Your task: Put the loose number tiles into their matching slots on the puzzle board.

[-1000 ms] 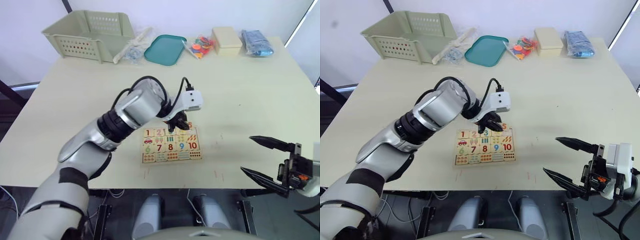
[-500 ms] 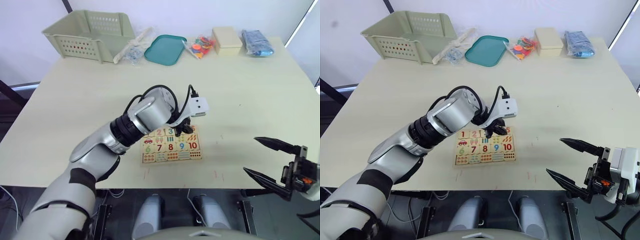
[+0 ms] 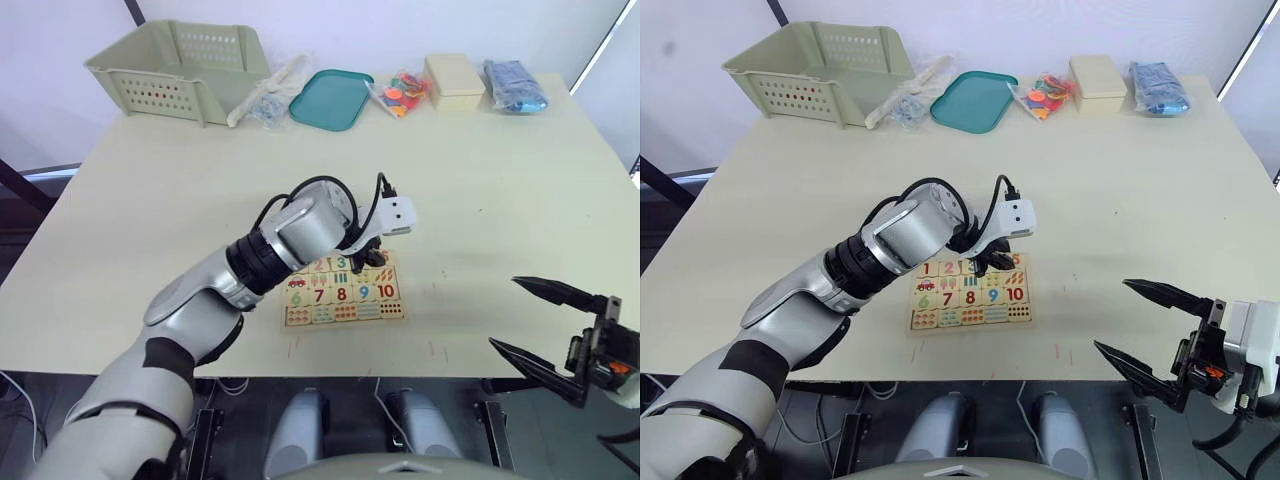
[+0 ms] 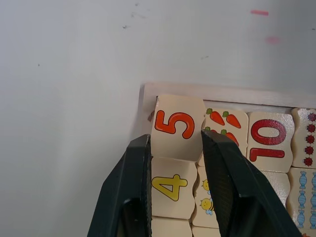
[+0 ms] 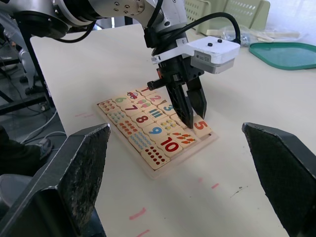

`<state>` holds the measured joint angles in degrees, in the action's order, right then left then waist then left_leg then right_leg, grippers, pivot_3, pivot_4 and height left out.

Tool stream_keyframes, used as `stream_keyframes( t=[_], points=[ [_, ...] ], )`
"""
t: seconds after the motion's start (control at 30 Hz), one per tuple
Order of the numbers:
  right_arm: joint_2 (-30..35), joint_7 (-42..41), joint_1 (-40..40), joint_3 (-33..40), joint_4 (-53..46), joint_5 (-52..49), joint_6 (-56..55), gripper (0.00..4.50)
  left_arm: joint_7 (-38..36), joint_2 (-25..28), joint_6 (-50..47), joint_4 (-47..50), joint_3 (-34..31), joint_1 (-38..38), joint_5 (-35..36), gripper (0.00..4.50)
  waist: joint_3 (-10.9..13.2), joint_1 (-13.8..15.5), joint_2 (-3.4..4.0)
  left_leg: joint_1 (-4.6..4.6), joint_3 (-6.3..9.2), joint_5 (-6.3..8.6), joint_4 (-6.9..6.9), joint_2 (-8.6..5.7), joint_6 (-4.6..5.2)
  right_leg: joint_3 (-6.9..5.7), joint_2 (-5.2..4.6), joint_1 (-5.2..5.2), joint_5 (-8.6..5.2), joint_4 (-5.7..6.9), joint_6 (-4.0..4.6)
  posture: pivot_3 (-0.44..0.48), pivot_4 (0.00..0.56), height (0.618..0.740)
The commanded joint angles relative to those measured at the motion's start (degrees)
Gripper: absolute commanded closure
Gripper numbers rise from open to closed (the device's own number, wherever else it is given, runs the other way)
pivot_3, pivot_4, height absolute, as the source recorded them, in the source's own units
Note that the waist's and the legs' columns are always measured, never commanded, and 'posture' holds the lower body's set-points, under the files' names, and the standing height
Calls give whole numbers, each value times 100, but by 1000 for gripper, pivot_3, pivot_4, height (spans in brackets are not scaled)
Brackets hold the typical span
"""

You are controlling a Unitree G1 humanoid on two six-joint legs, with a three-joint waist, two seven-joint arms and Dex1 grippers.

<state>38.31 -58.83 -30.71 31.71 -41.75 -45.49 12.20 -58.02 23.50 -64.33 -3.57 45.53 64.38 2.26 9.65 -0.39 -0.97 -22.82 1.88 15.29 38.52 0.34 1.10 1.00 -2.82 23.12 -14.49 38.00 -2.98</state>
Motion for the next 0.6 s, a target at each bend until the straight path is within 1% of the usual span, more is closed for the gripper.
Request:
stream_keyframes(
  t=[0.03, 0.6],
  points=[
    [9, -7, -23, 147, -147, -96, -83, 0, 81, -63, 16, 66, -44, 26, -49, 3520, 0, 0, 0, 0, 0, 0, 0, 0, 0, 0, 0, 0, 0, 0, 0, 0, 150, 740],
    [25, -32, -66, 183, -171, -123, -61, 0, 174, -64, -20, 108, -24, -26, -27, 3520, 0, -1, 0, 0, 0, 0, 0, 0, 0, 0, 0, 0, 0, 0, 0, 0, 150, 740]
  ],
)
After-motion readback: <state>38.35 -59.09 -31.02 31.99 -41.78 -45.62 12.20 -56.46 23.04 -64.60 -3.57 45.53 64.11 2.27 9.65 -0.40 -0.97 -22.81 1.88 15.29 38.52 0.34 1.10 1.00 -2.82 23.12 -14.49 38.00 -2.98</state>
